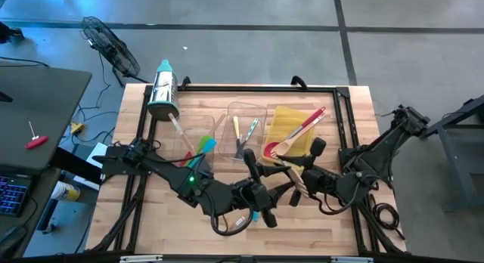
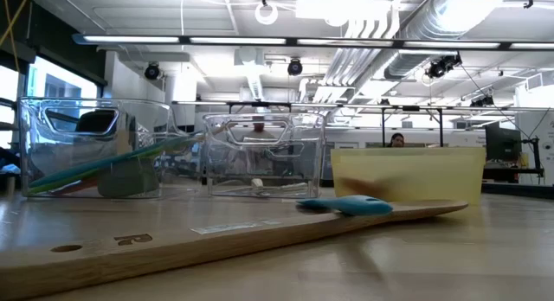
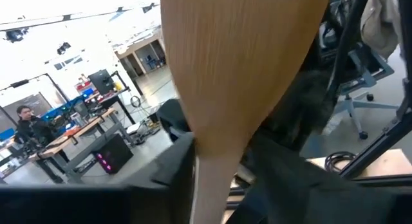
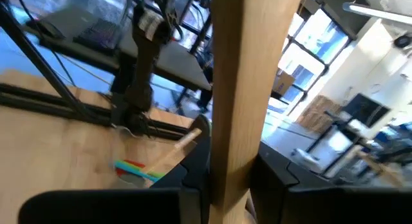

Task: Pick & Place Kitchen Items
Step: Put the brown serving spork into the yellow bin

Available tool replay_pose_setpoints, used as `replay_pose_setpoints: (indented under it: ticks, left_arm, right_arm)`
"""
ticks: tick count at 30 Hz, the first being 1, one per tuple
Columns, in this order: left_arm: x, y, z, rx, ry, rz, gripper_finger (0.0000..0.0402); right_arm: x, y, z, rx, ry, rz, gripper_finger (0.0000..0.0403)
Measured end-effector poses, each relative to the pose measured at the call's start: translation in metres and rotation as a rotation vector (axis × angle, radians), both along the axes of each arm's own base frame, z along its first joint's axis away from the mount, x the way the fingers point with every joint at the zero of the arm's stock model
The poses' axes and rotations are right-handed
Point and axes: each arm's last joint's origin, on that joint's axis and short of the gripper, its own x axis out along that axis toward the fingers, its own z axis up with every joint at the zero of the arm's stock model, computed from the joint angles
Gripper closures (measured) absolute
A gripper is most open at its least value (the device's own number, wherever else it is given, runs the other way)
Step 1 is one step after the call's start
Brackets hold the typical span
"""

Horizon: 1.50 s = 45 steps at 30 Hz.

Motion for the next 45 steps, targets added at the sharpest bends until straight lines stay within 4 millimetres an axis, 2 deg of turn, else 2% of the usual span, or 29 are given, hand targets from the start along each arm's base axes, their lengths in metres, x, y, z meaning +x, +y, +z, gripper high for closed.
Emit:
replay_pose_setpoints:
  ticks: [4,9,18,25,31,40,45]
  left_arm:
    - [-0.001,-0.001,0.0,-0.001,-0.003,-0.007,0.0174]
    - [-0.002,-0.004,0.0,0.005,0.003,-0.001,0.0125]
    - [-0.014,-0.014,-0.011,0.071,0.118,0.189,0.0113]
    - [-0.025,-0.022,-0.031,0.079,0.228,0.228,0.0112]
    - [-0.036,-0.027,-0.048,0.015,0.297,0.21,0.0112]
    - [-0.06,-0.031,-0.073,-0.168,0.438,0.175,0.0112]
    - [-0.067,-0.029,-0.081,-0.294,0.517,0.167,0.0112]
  right_arm:
    - [0.0,-0.001,0.0,-0.008,0.004,-0.008,0.0339]
    - [-0.005,0.003,0.001,-0.072,0.02,-0.09,0.0339]
    - [-0.027,0.017,0.002,-0.229,0.085,-0.307,0.0339]
    - [-0.029,0.017,-0.001,-0.378,0.187,-0.303,0.0339]
    - [-0.015,-0.005,-0.005,-0.468,0.28,-0.383,0.0339]
    - [0.003,-0.061,-0.005,-0.51,0.396,-0.575,0.0339]
    - [0.012,-0.095,-0.009,-0.529,0.478,-0.696,0.0339]
